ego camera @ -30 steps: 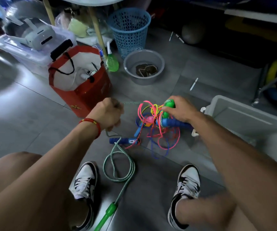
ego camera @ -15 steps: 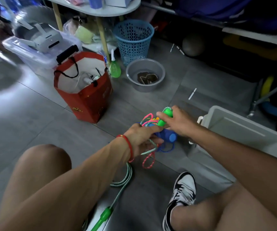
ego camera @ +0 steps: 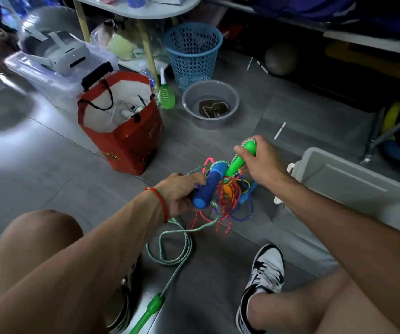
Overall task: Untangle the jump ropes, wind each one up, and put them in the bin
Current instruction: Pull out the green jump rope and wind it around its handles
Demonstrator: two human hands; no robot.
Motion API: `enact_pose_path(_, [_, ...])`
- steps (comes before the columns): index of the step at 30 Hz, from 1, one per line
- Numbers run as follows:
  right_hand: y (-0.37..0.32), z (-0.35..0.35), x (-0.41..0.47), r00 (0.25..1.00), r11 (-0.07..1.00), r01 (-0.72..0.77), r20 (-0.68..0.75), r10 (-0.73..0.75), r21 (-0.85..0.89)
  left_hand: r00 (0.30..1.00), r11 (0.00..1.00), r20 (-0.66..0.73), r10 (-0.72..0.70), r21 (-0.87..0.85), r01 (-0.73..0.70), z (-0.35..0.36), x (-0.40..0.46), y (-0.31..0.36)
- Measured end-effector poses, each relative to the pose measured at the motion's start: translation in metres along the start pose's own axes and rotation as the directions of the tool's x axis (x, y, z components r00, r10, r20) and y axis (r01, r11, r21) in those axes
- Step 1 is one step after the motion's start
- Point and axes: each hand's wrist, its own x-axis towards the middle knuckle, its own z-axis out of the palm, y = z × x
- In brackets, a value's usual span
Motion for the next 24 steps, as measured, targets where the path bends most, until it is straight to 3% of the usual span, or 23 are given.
enact_pose_path(3, [0.001, -0.006, 0.004, 0.996, 0.990, 0.074, -0.039, -0.079, -0.120, 0.994, 0.998, 0.104, -0.035, -0.047, 0.040, 0.000, -0.002, 0.005])
enact_pose_path(7, [0.003, -0.024, 0.019, 0.990, 0.961, -0.123, -0.033, 0.136, 0.248, 0.999, 0.997, -0.013, 0.034, 0.067, -0.033, -0.003, 0.000, -0.004])
enact_pose_path(10, [0.011, -0.036, 0.025, 0.974, 0.908, -0.213, 0.000, 0.228, 0.362, 0.974, 0.957, -0.140, 0.177, 0.254, -0.137, -0.005, 0.005, -0.012])
enact_pose_path(13, [0.009, -0.042, 0.022, 0.953, 0.810, -0.291, 0.085, 0.290, 0.509, 0.960, 0.879, -0.143, 0.239, 0.453, -0.151, -0.007, 0.010, -0.015])
enact_pose_path(16, [0.004, -0.042, 0.017, 0.945, 0.732, -0.325, 0.230, 0.232, 0.599, 0.961, 0.722, -0.062, 0.270, 0.673, -0.160, -0.002, 0.009, -0.015])
enact_pose_path(21, [-0.006, -0.043, 0.006, 0.959, 0.795, -0.236, 0.267, 0.097, 0.559, 0.949, 0.533, -0.001, 0.316, 0.828, -0.177, 0.006, 0.020, -0.015])
enact_pose_path(24, [-0.007, -0.047, -0.001, 0.952, 0.795, -0.212, 0.304, 0.037, 0.568, 0.895, 0.531, -0.016, 0.446, 0.810, -0.250, 0.011, 0.026, -0.012])
